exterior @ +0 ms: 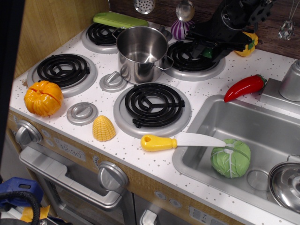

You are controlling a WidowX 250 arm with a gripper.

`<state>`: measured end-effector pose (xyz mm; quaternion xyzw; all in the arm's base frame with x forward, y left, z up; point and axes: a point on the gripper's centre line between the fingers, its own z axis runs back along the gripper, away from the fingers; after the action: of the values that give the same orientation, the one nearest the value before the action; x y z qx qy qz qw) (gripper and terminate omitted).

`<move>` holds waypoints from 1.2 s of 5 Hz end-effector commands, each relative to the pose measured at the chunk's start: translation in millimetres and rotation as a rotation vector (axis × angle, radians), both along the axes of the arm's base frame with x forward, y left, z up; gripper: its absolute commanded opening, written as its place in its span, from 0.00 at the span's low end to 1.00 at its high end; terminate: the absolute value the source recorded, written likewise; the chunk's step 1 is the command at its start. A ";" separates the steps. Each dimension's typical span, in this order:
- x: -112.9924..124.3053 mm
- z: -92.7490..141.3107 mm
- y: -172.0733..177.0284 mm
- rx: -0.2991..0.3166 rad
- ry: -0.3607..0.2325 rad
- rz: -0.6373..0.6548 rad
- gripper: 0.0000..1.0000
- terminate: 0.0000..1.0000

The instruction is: Put eggplant in pot or pan

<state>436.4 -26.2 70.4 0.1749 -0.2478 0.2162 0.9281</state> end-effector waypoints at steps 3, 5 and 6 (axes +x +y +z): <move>-42.2 52.7 43.3 -0.028 -0.144 0.095 0.00 0.00; -55.3 43.4 61.1 -0.032 -0.127 0.162 0.00 0.00; -54.1 39.9 73.9 -0.054 -0.073 0.221 0.00 0.00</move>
<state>379.0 51.0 90.8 0.1574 -0.2188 0.3260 0.9061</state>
